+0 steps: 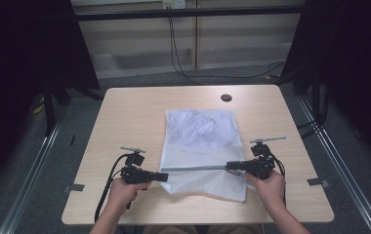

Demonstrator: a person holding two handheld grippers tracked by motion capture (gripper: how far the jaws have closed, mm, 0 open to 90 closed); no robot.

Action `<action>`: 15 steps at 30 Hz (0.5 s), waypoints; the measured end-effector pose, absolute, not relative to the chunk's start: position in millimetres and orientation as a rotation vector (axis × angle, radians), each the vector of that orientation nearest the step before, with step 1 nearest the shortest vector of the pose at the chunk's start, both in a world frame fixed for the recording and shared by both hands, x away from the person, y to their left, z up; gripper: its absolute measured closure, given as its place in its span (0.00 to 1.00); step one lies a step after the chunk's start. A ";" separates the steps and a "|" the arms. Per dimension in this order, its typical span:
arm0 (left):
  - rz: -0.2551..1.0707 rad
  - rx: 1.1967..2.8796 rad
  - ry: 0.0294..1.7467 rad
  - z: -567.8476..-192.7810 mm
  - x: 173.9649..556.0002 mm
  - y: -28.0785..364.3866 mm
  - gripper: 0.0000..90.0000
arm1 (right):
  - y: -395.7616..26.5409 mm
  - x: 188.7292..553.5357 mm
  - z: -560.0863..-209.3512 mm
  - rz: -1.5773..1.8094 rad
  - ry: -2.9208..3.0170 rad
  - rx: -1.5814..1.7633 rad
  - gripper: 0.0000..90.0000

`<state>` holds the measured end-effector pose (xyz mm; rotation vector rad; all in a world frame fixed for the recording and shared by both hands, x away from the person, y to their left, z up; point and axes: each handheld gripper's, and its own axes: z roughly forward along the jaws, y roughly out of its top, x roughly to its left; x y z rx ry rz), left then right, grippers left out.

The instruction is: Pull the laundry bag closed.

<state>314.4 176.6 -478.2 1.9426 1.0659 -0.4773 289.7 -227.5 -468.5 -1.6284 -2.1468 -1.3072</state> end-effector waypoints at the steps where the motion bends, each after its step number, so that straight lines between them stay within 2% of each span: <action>1: -0.478 1.947 1.064 -478.3 314.5 176.4 0.98 | -227.8 289.5 -468.7 -1.307 -2.148 -1.628 0.97; 15: -0.483 1.947 1.066 -478.7 313.9 175.7 0.98 | -234.2 287.8 -468.6 -1.305 -2.147 -1.637 0.97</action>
